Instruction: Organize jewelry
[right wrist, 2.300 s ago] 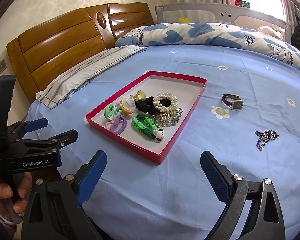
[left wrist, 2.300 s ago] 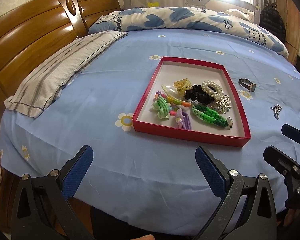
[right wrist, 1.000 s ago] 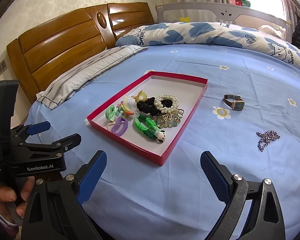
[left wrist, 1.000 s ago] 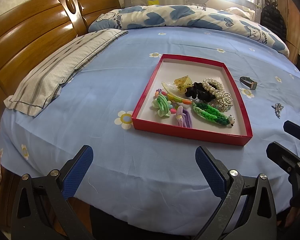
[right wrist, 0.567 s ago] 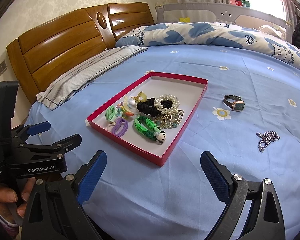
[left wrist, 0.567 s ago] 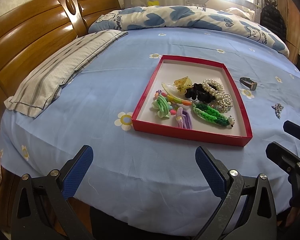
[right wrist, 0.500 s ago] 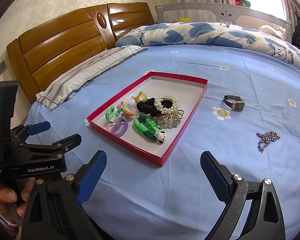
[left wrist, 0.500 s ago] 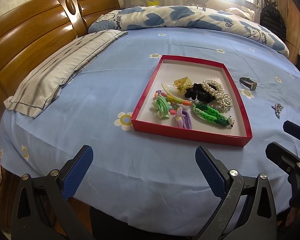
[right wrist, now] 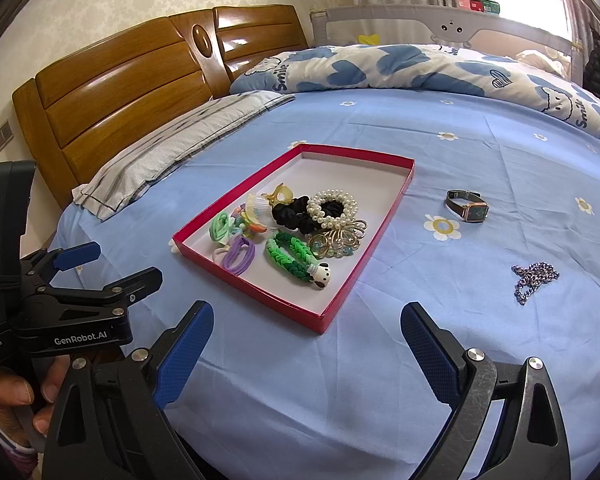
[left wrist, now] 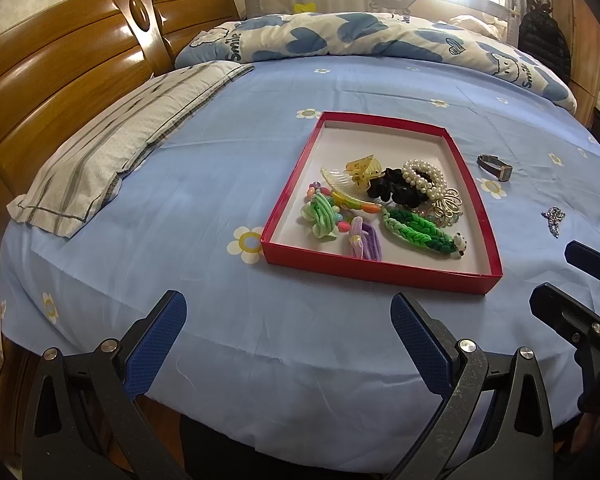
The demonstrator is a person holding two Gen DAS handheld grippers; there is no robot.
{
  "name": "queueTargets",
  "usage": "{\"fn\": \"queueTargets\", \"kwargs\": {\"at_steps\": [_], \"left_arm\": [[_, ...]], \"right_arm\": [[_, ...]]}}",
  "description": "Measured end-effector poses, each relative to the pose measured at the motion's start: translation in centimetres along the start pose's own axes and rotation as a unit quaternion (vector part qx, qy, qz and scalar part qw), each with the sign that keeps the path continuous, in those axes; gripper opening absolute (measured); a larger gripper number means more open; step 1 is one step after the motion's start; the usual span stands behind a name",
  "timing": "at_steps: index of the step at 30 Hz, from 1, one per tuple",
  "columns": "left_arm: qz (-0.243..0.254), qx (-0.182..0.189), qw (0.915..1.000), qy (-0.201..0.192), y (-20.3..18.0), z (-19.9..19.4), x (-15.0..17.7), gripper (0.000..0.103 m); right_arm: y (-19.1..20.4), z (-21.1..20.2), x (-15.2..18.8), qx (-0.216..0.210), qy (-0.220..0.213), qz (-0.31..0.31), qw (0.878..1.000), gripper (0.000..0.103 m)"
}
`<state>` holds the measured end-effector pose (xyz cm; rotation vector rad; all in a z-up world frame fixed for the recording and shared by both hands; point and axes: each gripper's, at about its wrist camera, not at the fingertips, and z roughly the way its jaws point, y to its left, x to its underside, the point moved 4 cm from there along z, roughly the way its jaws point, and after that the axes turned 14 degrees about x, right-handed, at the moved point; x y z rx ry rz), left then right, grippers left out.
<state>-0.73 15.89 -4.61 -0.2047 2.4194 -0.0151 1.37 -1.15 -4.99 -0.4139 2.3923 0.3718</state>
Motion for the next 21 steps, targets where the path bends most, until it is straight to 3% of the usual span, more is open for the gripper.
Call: {"fn": "queueTargets", "kwargs": {"at_steps": [21], "left_arm": [[0.000,0.000,1.0000,0.000,-0.08,0.02,0.02,0.103]], "right_arm": [[-0.25,0.01,-0.24,0.001,0.000,0.005,1.000,0.096]]}}
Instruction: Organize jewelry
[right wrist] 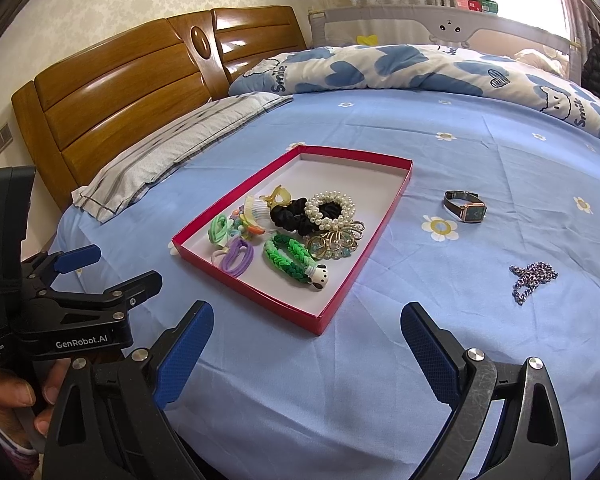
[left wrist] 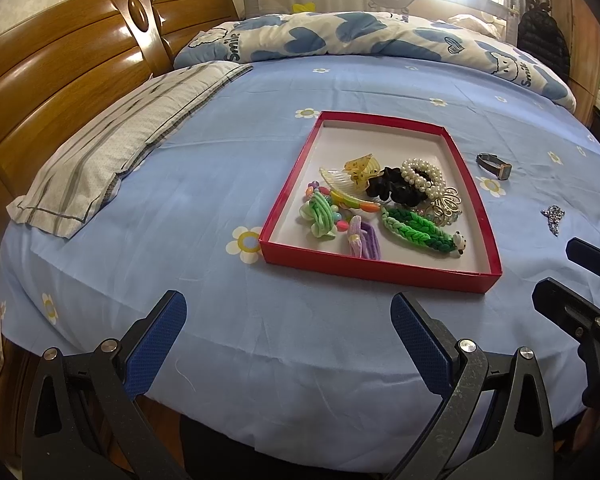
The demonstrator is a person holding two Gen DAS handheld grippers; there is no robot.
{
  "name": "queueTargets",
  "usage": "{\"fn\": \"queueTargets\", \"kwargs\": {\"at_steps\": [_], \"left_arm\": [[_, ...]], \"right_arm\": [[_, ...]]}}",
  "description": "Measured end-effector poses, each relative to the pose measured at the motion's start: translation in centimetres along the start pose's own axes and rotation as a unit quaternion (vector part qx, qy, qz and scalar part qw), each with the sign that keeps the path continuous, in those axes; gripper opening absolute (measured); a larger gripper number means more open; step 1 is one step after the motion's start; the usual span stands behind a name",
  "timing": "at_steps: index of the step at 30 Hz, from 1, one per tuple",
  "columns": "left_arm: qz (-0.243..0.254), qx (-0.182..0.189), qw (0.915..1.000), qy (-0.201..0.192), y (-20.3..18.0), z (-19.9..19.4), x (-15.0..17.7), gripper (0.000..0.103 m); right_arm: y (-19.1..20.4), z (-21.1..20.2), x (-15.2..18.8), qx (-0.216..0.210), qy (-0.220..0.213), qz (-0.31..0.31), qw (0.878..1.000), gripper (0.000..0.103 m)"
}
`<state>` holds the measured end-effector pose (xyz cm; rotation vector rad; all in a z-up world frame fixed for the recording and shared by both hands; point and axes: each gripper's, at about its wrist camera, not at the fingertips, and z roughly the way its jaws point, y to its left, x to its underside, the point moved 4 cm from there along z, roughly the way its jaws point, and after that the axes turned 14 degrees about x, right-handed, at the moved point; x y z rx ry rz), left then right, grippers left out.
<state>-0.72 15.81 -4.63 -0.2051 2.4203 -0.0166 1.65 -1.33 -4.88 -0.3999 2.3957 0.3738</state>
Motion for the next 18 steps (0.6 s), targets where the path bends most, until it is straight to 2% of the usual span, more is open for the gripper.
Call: {"fn": "queueTargets", "kwargs": {"at_steps": [18], "left_arm": [[0.003,0.001,1.0000,0.002,-0.11,0.30,0.07,0.103]], "right_arm": [[-0.03,0.04,0.07,0.000,0.001,0.002,1.000,0.096]]}}
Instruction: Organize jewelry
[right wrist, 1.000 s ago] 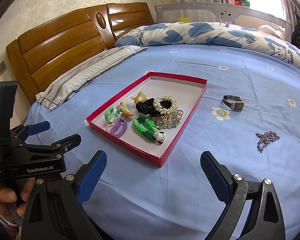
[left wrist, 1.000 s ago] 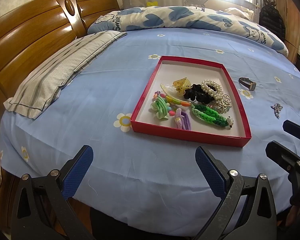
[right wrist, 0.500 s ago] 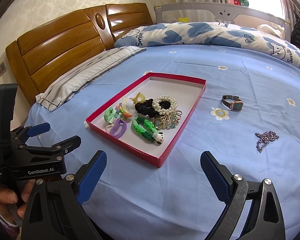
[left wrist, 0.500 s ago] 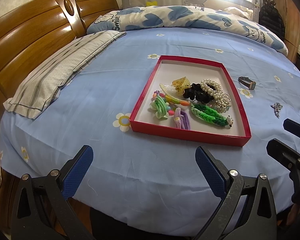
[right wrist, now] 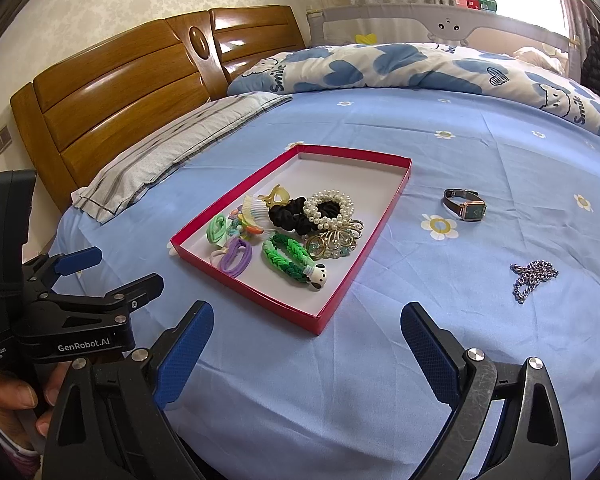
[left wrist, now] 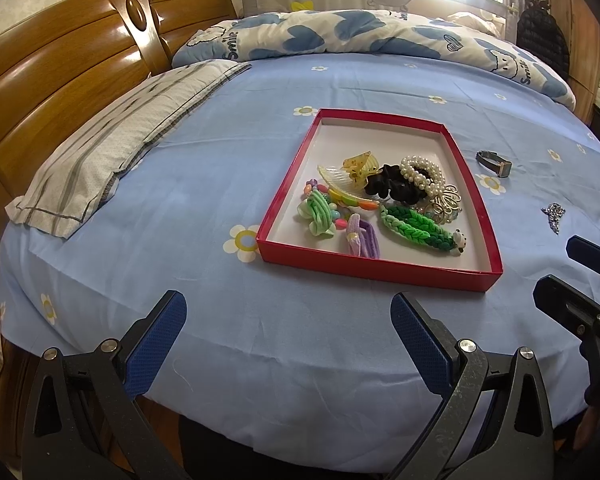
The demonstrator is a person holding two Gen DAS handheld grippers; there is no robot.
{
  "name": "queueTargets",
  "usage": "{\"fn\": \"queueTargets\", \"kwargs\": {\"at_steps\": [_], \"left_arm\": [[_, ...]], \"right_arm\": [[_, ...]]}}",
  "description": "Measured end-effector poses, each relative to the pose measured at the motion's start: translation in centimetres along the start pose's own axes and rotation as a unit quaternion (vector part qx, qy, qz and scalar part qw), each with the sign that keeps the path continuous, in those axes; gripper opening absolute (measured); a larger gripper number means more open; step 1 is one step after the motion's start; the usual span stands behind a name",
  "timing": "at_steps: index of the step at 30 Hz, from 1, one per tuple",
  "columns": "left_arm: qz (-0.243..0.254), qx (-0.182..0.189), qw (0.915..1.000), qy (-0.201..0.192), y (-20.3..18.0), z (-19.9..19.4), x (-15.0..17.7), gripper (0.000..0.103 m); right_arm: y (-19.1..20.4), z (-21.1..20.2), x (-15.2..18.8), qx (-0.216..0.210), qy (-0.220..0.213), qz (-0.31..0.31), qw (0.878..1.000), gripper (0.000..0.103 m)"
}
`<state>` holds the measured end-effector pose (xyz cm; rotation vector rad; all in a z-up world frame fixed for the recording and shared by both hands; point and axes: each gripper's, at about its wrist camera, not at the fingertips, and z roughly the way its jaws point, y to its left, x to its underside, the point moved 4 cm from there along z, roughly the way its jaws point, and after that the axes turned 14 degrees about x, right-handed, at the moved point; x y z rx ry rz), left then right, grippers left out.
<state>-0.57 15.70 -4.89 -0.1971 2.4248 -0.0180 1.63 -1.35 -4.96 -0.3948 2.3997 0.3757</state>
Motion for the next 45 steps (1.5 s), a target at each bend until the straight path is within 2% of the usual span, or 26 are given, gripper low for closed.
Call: {"fn": "queueTargets", "kwargs": {"at_steps": [45], "left_arm": [[0.008,0.005,0.9999,0.004,-0.24,0.74,-0.63,0.103]], "right_arm": [[0.01,0.36,-0.19,0.002,0.002,0.009,1.000,0.096]]}}
